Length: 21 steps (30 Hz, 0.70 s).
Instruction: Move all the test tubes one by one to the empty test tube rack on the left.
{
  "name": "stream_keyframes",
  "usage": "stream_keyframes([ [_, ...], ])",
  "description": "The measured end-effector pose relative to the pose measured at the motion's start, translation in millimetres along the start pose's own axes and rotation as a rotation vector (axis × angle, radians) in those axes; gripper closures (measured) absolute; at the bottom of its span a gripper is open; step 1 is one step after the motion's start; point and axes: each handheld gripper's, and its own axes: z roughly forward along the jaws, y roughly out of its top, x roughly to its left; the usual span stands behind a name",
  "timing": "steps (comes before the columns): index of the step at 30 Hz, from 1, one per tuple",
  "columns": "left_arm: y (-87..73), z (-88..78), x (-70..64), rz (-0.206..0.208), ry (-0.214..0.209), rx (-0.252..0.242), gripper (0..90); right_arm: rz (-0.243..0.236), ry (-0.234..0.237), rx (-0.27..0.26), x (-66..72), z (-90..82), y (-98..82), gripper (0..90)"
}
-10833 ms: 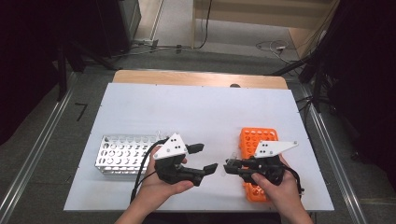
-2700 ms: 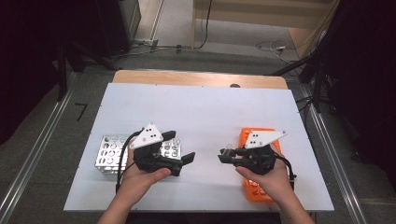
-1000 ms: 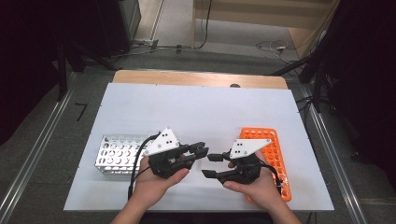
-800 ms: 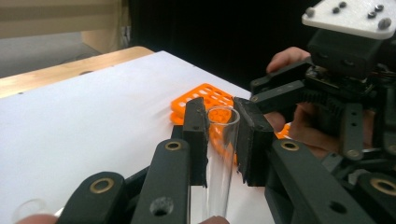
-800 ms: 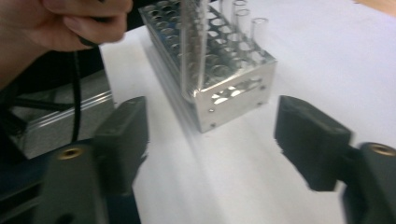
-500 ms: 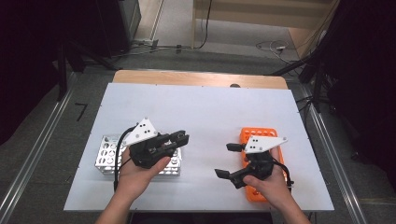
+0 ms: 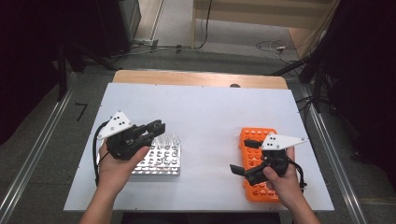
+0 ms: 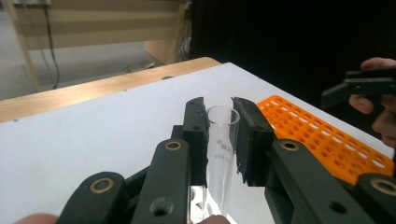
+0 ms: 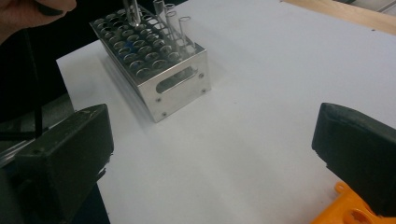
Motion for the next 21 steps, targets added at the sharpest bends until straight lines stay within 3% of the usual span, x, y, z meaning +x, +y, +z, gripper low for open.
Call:
stream_keyframes([
  [10, -4.3, -8.4, 23.8, -0.02, 0.08, -0.011, 75.7, 0.023, -0.052, 0.002, -12.4, -14.2, -11.0, 0.0],
  [21, -12.8, -11.5, 40.2, -0.048, 0.128, -0.027, 75.6, 0.048, -0.096, -0.001, -21.9, -33.5, -28.8, 0.0],
])
